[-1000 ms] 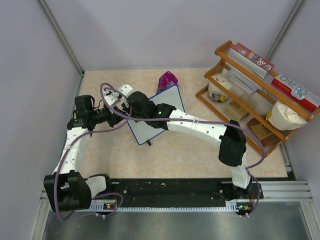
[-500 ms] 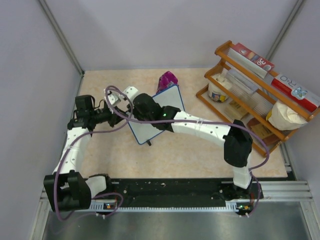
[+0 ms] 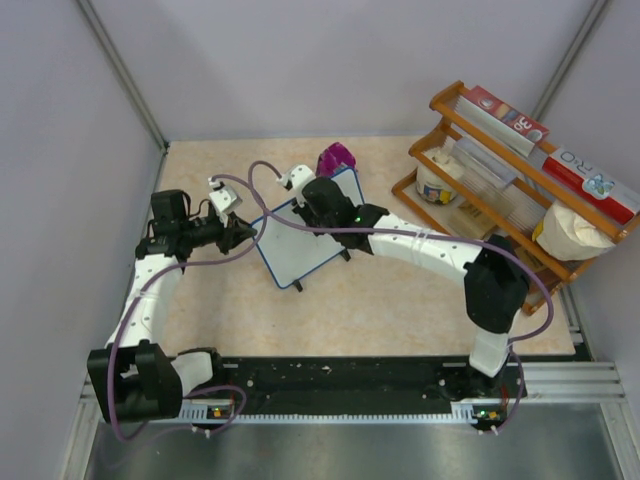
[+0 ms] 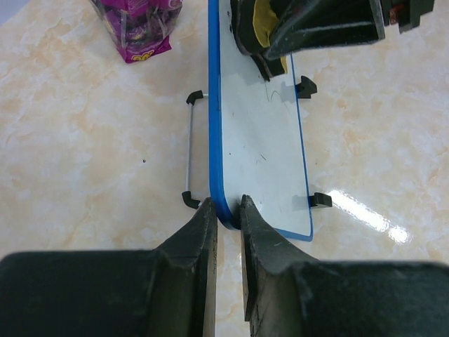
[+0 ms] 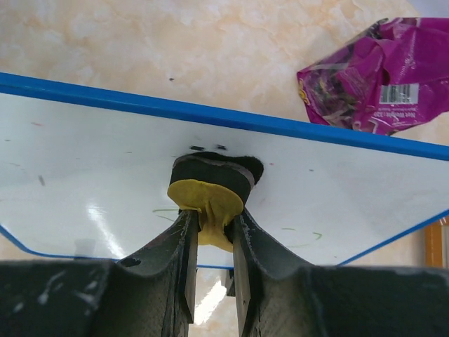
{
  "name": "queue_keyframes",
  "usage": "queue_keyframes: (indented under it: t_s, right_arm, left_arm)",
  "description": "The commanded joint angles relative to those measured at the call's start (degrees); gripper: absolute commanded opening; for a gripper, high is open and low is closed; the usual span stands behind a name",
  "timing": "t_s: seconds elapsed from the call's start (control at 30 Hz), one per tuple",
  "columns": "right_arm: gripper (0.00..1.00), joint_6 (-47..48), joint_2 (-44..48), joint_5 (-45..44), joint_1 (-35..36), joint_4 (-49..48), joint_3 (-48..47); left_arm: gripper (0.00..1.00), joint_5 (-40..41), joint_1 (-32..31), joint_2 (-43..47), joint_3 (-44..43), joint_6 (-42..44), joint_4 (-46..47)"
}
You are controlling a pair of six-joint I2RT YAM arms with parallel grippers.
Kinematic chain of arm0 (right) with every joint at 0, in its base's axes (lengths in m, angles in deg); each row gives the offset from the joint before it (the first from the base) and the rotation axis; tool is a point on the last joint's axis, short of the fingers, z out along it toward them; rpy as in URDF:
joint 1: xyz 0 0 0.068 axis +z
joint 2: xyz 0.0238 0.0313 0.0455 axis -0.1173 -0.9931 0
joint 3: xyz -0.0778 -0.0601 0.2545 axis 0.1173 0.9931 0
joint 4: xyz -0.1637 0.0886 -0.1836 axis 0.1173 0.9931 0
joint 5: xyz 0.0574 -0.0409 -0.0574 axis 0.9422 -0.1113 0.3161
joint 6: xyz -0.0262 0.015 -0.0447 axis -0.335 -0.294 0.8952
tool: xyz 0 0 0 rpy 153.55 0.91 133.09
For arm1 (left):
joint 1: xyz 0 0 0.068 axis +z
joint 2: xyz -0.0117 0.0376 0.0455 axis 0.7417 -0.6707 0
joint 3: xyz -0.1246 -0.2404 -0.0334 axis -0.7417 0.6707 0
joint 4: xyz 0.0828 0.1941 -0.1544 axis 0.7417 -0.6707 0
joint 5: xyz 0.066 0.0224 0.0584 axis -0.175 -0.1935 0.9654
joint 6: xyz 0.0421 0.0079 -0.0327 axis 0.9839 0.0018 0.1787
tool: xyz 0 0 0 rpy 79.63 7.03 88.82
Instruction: Erase the whiteboard
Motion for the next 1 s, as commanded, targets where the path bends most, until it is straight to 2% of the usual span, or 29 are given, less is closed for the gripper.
queue_keyframes:
  t_s: [0.0, 0.33, 0.7, 0.97]
  right_arm:
    - [0.0, 1.26, 2.16, -3.5, -4.18, -4.39, 0.06]
    - [0.0, -0.23, 3.3, -1.57, -5.16, -4.83, 1.29]
    - [0.0, -2.52, 3.66, 3.43, 1.16, -5.36, 2.96]
    - [0.0, -3.05, 1.2, 6.07, 4.69, -5.45, 0.68]
  left_arm:
    - [0.0, -3.21, -1.08, 0.1, 0.07, 2.32, -1.59]
    - [0.0, -3.03, -1.08, 0.1, -0.63, 2.59, -2.29]
    - [0.0, -3.03, -1.08, -0.25, -0.98, 1.71, -1.68]
    - [0.0, -2.95, -0.99, -0.42, -0.81, 1.44, -1.67]
